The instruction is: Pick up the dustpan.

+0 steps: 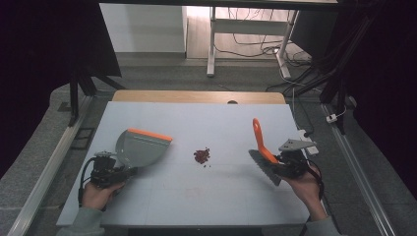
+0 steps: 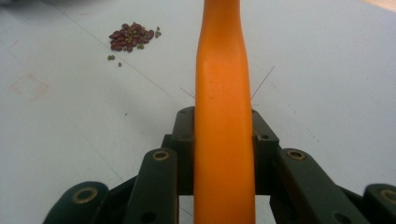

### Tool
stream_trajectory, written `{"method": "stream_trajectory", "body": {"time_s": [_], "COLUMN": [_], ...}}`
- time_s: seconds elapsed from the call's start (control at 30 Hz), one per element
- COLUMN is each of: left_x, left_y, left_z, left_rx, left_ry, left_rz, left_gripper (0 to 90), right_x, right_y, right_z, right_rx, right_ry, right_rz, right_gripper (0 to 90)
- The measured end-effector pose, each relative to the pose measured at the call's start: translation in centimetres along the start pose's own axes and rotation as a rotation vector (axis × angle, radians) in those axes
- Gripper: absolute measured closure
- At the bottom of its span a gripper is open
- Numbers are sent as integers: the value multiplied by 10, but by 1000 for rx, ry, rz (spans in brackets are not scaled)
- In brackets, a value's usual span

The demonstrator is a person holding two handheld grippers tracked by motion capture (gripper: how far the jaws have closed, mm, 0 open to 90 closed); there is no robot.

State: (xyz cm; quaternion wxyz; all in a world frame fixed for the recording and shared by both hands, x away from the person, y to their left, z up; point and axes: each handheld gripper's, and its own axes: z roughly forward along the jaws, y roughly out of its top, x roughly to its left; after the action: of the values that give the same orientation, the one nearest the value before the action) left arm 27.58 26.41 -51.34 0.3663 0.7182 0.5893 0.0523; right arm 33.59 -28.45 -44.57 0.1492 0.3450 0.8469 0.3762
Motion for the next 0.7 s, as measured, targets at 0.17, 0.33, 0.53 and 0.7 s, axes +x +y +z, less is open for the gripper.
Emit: {"method": "stream_trajectory", "body": {"time_s": [0.17,0.33,0.53,0.7], "left_x": [-1,-5,-6,-6], "left_y": [2,2,2,2], "left_z": [-2,-9,-14,-18], "left_rx": [-15,-39,-57,-62], "left_ry": [-12,-34,-63,-94], "left_rz": [31,69,109,137], "left_gripper": [616,617,617,617], "right_x": [1,2,6,6], "right_y": [1,-1,0,1], "right_z": [-2,-2,-3,-3], "right_rx": [-21,-23,-33,-38], "right_ry": [8,6,1,0], "right_rz": [13,23,18,21], "right_gripper": [704,703,703,703]}}
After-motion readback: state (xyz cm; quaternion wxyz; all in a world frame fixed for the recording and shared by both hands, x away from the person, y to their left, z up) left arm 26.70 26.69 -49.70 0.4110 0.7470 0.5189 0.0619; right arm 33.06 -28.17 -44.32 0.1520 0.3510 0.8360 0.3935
